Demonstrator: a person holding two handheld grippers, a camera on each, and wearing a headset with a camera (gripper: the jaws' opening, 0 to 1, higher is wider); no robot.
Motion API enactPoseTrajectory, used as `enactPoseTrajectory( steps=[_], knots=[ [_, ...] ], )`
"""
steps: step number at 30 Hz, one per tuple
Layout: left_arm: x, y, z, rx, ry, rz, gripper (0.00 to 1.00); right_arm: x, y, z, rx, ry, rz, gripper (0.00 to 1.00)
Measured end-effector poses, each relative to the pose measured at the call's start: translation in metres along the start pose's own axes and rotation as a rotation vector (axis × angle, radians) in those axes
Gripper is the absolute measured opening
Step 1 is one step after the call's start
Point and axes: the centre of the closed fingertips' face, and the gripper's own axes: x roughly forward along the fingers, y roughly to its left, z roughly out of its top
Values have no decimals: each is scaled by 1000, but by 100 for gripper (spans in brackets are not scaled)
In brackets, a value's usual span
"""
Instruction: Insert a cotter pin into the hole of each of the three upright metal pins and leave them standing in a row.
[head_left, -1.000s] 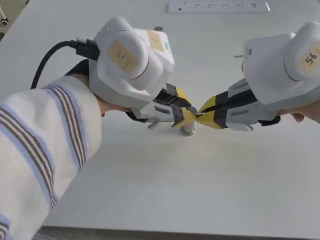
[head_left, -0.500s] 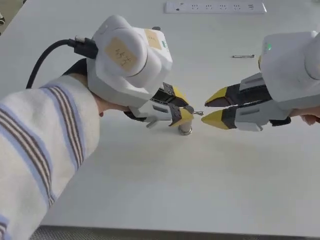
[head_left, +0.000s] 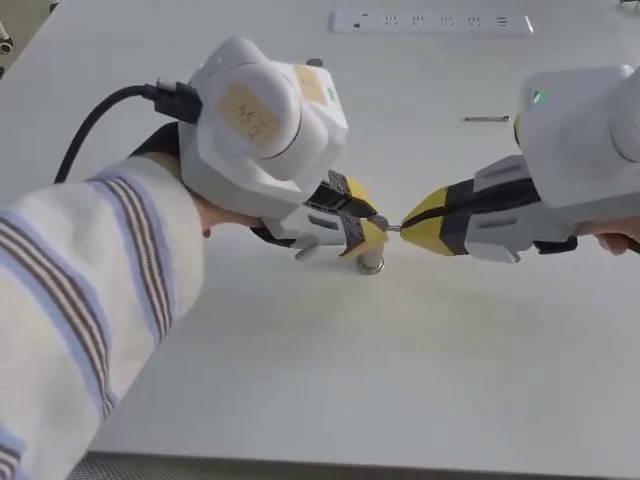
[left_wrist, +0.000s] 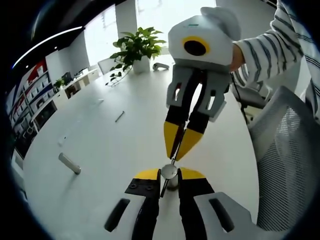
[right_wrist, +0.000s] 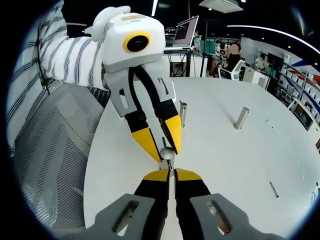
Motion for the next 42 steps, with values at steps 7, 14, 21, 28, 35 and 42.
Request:
enactPoseTrajectory(
  steps=[7,14,21,28,35,42],
  knots=[
    [-1,-1,-2,22,2,8,10,0,1,2,-4,8,-7,0],
    [-13,-6,-3,-39,-48,17,20,-3,2,6,2,11,-27,5],
    [-37,-24,-11,-132,-140,9,40,-4,7,6,7,27,-23,14],
    [-71,-28,-19,-267,-260,58,57,0,14,6,24,48,-19,22],
    [-91,-30,-33,-326,-271,117,85,8,13,5,34,68,-21,26],
    [-95,-41,-45,-360,-246,112,99,19,15,2,41,86,-2,27]
  ],
)
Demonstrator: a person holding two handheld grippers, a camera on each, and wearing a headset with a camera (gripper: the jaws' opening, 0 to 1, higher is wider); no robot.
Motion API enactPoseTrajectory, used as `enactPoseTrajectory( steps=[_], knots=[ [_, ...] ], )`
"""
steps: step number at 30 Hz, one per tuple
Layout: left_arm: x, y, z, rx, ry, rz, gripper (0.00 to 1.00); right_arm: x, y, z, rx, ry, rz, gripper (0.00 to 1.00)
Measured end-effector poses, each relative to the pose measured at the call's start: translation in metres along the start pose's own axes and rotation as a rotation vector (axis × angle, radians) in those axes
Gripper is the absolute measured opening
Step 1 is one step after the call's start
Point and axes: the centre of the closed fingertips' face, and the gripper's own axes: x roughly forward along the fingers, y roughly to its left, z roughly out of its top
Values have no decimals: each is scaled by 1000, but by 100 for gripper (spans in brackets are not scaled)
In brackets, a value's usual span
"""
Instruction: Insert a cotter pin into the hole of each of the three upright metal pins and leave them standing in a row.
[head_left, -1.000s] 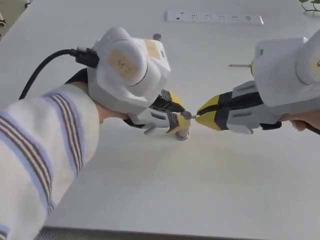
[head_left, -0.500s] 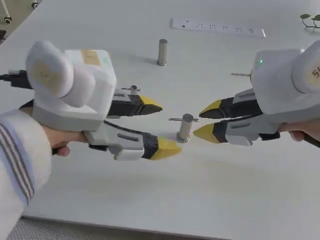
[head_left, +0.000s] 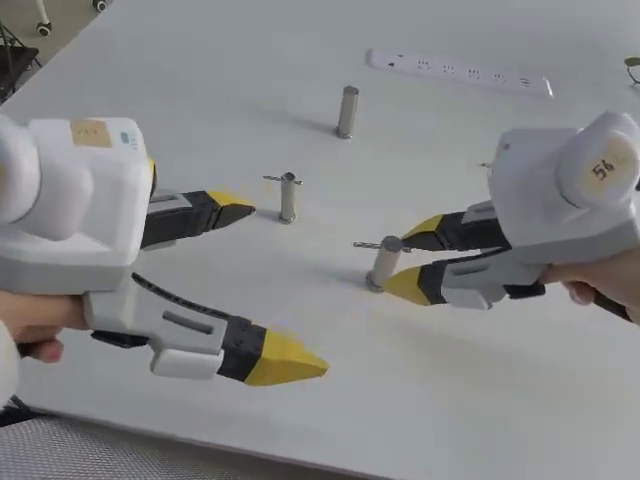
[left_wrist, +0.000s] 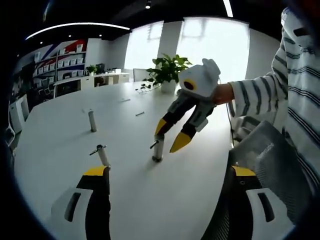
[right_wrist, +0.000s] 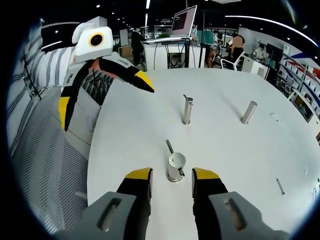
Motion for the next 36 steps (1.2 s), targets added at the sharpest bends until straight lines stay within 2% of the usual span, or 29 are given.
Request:
enactPoseTrajectory(
  steps=[8,13,20,24,28,36],
  knots=[
    [-10,12,-12,-61,-5,85,99,11,-5,0,16,8,3,27],
    [-15,15,-15,-81,-11,110,99,15,-7,0,15,14,2,25],
    [-17,16,-23,-82,18,123,99,19,-4,2,17,5,26,21],
    [-17,15,-21,-81,11,124,99,21,-5,1,22,5,27,18],
    [-18,15,-21,-83,9,133,99,21,-4,0,32,3,31,10],
    [-18,14,-23,-78,25,137,99,21,-5,0,48,7,15,9]
  ],
)
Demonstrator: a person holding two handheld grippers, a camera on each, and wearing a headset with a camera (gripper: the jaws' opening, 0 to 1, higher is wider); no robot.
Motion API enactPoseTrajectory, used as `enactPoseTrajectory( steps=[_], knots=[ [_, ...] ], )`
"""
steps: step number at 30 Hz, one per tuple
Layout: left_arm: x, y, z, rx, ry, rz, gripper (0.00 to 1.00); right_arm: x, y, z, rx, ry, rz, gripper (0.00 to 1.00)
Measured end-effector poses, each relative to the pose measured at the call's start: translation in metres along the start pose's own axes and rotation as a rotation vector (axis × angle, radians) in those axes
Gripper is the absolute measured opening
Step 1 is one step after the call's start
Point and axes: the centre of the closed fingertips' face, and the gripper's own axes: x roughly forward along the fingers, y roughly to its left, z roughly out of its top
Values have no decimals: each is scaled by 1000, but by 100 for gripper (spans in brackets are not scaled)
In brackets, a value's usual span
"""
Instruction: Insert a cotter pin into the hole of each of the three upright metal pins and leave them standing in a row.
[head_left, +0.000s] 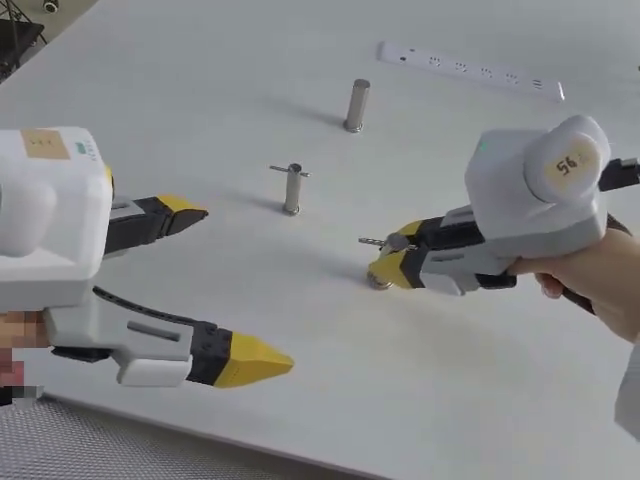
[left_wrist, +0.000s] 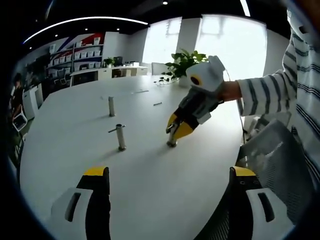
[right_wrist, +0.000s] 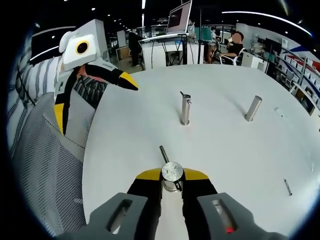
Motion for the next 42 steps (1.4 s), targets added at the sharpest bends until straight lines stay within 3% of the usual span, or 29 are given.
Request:
enactPoseTrajectory(
  steps=[2,4,12,20,34,42],
  knots=[
    [0,0,0,-2,-1,3,99,0,-2,2,56,-13,-13,9],
    [0,1,0,-4,-2,8,99,1,-5,3,67,-19,-21,9],
    [-3,3,5,17,-5,26,99,3,-25,20,58,-47,-73,9],
    [-4,7,3,13,3,34,99,7,-49,25,52,-40,-97,9],
    [-5,13,-2,4,14,51,99,9,-57,20,47,-20,-91,9],
    [-3,13,-5,-1,22,54,99,14,-53,21,50,-27,-87,9]
  ],
)
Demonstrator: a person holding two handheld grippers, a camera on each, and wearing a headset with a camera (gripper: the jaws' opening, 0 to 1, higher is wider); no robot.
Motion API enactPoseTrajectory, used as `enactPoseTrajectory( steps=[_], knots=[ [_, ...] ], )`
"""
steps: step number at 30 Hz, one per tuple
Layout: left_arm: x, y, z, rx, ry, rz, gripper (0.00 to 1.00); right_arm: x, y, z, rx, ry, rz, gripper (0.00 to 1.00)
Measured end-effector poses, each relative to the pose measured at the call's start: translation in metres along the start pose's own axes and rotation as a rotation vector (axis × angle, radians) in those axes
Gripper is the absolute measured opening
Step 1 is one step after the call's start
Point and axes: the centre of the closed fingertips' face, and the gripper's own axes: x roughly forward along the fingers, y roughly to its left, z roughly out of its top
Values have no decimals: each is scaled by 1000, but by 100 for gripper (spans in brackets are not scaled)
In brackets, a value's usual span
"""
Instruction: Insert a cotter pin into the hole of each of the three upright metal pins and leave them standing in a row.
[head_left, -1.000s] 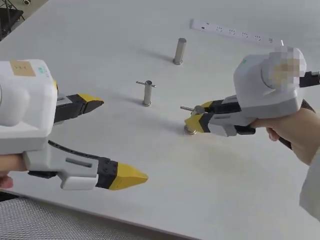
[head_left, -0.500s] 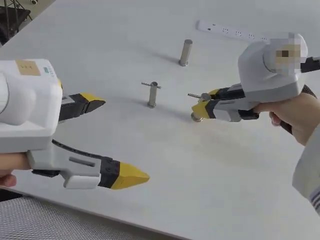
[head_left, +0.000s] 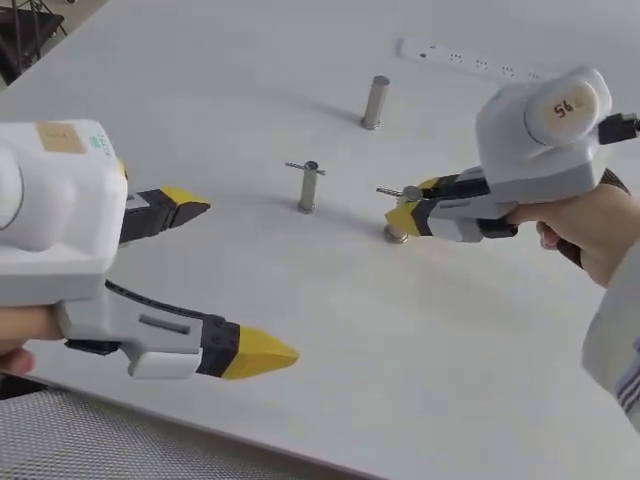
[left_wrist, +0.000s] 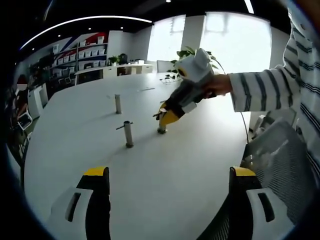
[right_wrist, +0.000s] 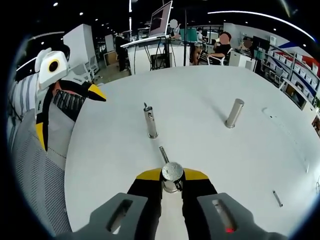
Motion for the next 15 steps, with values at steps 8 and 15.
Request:
enactPoseTrajectory(
  steps=[8,15],
  knots=[
    [0,-2,14,13,-32,5,96,0,2,1,-14,-18,8,9],
    [1,-4,15,18,-32,6,97,1,1,1,-19,-31,3,9]
  ],
)
